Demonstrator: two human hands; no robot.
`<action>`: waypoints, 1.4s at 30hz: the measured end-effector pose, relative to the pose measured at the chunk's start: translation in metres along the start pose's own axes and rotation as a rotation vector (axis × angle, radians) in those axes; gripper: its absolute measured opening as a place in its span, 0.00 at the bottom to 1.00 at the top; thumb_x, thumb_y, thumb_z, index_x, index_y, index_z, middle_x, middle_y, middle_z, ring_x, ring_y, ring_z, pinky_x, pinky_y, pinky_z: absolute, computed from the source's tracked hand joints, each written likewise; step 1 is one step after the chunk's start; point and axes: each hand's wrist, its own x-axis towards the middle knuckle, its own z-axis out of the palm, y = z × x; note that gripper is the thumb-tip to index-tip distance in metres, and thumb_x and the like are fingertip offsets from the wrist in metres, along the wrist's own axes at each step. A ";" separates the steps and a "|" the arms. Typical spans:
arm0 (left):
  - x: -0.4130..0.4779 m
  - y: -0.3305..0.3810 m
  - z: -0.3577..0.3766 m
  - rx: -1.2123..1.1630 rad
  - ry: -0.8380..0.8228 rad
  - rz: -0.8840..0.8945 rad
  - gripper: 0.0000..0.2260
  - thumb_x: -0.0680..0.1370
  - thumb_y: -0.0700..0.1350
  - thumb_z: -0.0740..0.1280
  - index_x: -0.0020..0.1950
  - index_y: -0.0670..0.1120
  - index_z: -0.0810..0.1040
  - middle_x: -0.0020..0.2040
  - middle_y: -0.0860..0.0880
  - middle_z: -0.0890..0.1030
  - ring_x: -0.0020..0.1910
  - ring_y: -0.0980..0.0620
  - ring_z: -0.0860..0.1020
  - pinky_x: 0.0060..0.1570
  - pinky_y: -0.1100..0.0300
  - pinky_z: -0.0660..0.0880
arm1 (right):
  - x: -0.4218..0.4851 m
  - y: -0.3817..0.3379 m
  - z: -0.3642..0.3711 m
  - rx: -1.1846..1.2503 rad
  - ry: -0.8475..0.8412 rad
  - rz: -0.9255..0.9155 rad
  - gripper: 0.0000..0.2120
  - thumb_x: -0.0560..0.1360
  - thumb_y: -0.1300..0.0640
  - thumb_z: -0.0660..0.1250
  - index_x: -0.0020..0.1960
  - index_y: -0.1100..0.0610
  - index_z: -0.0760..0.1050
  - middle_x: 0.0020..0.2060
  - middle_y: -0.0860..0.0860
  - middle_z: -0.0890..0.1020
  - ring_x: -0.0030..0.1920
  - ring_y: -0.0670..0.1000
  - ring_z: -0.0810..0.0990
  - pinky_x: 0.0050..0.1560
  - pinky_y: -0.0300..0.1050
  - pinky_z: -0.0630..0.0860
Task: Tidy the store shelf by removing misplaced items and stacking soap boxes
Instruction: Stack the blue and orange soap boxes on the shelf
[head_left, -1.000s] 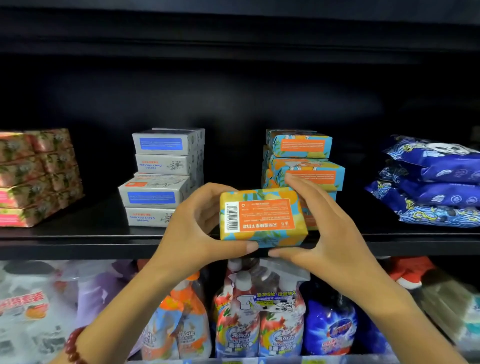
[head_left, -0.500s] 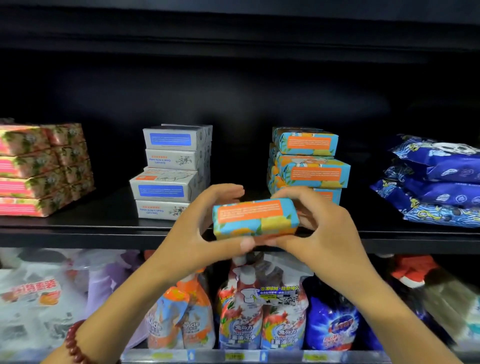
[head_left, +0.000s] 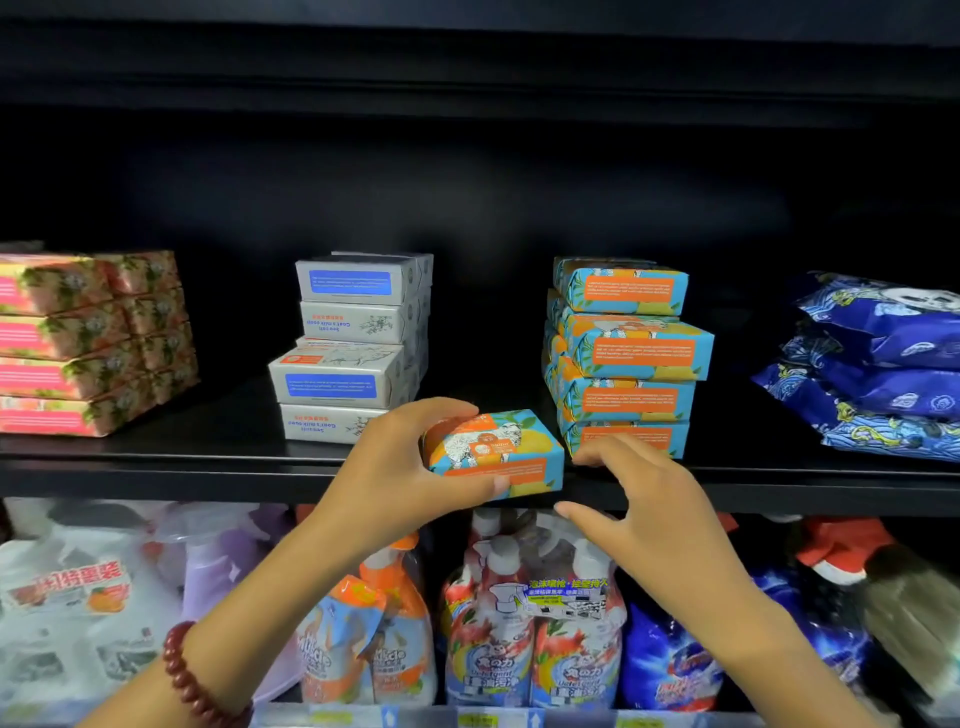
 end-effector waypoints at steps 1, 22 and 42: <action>0.001 -0.001 0.002 0.020 0.001 0.000 0.22 0.64 0.49 0.79 0.53 0.58 0.73 0.46 0.61 0.78 0.47 0.69 0.76 0.40 0.75 0.72 | -0.001 0.002 0.003 -0.035 0.001 -0.014 0.17 0.68 0.53 0.75 0.54 0.54 0.77 0.50 0.44 0.79 0.52 0.46 0.76 0.51 0.39 0.74; 0.039 -0.011 0.018 0.645 0.084 0.187 0.17 0.72 0.44 0.73 0.61 0.46 0.80 0.60 0.49 0.80 0.60 0.47 0.76 0.57 0.57 0.71 | -0.003 0.011 0.020 -0.088 0.125 -0.068 0.13 0.64 0.59 0.78 0.46 0.55 0.80 0.41 0.45 0.79 0.46 0.42 0.72 0.43 0.35 0.70; 0.004 -0.027 0.041 0.681 0.162 0.217 0.21 0.76 0.60 0.56 0.44 0.49 0.83 0.40 0.53 0.83 0.41 0.49 0.80 0.33 0.58 0.73 | 0.061 0.030 -0.064 -0.256 0.026 -0.057 0.30 0.67 0.50 0.74 0.66 0.57 0.71 0.62 0.51 0.75 0.64 0.51 0.69 0.58 0.41 0.64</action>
